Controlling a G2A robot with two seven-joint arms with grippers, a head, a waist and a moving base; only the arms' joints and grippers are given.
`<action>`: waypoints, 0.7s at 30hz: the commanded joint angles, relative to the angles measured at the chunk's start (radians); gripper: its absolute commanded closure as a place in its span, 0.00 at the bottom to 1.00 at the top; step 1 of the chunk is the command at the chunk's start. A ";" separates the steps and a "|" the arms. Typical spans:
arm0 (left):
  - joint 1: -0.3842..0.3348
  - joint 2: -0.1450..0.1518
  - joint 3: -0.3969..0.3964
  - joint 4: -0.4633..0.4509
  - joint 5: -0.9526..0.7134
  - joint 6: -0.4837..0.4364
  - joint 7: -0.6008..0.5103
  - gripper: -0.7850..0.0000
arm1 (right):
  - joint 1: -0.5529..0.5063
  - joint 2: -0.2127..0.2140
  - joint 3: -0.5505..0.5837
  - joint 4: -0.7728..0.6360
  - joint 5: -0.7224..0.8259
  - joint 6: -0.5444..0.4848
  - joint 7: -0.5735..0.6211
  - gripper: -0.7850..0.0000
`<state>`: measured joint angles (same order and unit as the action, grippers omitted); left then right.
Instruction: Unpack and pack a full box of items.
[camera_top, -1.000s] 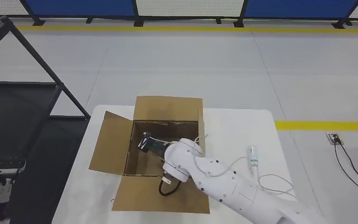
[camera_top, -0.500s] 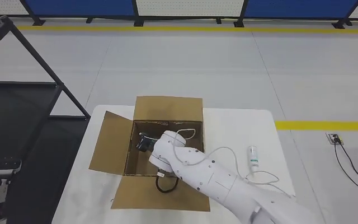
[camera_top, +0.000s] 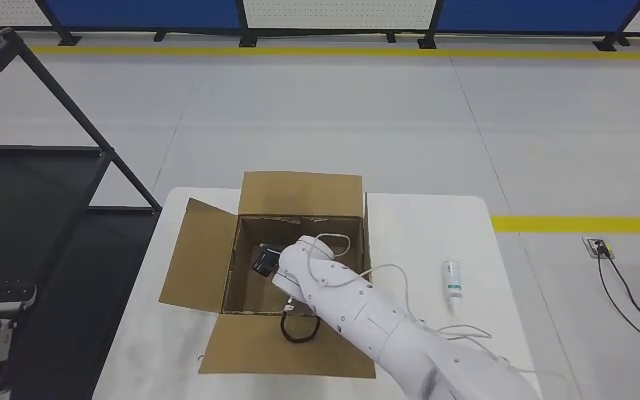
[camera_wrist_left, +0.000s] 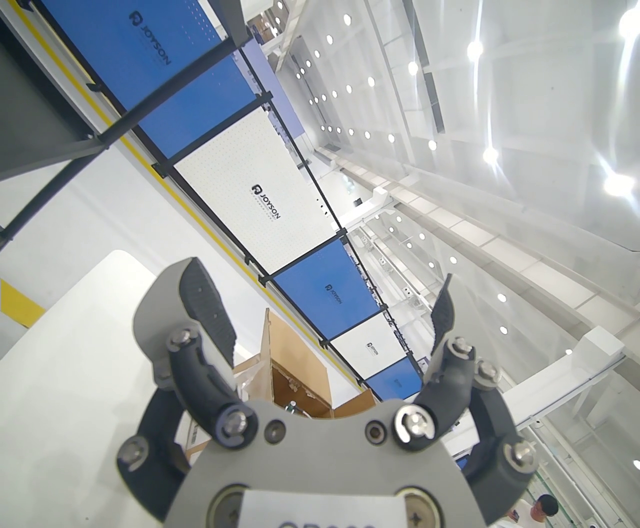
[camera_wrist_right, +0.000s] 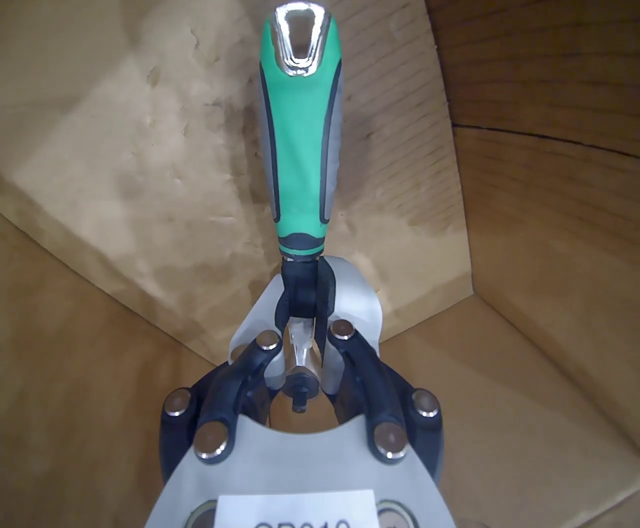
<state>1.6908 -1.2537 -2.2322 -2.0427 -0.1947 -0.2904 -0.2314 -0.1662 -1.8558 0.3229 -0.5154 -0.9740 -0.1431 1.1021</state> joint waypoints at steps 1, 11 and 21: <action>0.000 0.000 0.000 0.000 0.002 -0.001 0.000 0.00 | 0.000 -0.009 0.002 0.026 0.001 -0.002 -0.008 0.82; 0.003 -0.002 0.005 -0.009 0.010 -0.002 0.005 0.00 | 0.022 -0.040 0.029 0.093 0.002 0.006 -0.055 0.58; 0.007 -0.004 0.022 -0.021 0.023 -0.003 0.003 0.00 | 0.041 0.000 0.105 -0.067 -0.002 0.013 -0.059 0.58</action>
<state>1.6976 -1.2575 -2.2123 -2.0630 -0.1732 -0.2928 -0.2283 -0.1219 -1.8645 0.4180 -0.5543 -0.9743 -0.1289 1.0418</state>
